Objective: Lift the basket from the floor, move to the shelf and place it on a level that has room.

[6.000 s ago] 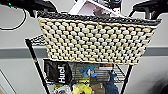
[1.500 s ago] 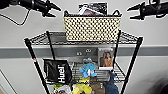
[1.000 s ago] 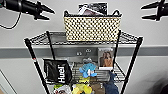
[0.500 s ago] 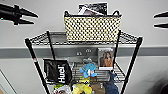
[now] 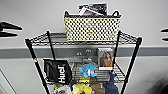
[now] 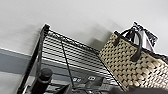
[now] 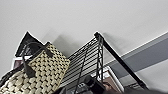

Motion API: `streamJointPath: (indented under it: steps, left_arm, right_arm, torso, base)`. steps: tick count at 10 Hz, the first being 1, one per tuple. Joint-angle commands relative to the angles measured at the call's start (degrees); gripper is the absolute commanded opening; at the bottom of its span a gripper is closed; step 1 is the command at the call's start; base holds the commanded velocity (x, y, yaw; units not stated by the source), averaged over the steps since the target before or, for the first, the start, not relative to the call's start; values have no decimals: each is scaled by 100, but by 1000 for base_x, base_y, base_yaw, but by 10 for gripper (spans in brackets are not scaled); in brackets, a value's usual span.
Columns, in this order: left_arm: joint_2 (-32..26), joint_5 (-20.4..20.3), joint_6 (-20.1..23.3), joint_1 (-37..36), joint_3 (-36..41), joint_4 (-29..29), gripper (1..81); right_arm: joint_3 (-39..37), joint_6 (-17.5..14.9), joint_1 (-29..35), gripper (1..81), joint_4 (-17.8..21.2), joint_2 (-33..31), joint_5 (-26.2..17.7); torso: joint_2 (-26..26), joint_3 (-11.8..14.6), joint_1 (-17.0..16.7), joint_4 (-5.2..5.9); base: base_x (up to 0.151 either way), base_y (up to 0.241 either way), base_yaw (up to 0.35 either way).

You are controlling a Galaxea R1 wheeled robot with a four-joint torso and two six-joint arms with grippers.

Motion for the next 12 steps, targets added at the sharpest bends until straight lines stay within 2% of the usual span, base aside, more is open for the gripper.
streamJointPath:
  steps: [1, 4, 6, 9, 12]
  left_arm:
    - [-235, 214, 59, -30, 115, 301, 811]
    - [-499, 162, 111, 699, 106, 592, 811]
    - [-508, 135, 164, 1156, 106, 620, 811]
    - [-508, -401, 164, 1930, 89, 787, 811]
    - [-508, -506, 252, 2562, 71, 918, 811]
  right_arm:
    - [21, 9, 126, 811, -275, -117, -164]
    - [-14, -8, -831, 811, -566, -259, -155]
    - [-14, -8, -1393, 811, -610, -233, -32]
    - [-295, -34, -2325, 811, -628, -66, 188]
    - [-848, -377, -3398, 811, -654, 180, 416]
  torso:
    - [0, 0, 0, 0]
    - [-2, 6, -5, 0]
    - [-2, 6, -5, 0]
    - [-2, 6, -7, 0]
    - [-5, 9, -7, 0]
  base:
    - [0, 0, 0]
    - [0, 0, 0]
    - [0, 0, 0]
    - [0, 0, 0]
    - [0, 0, 0]
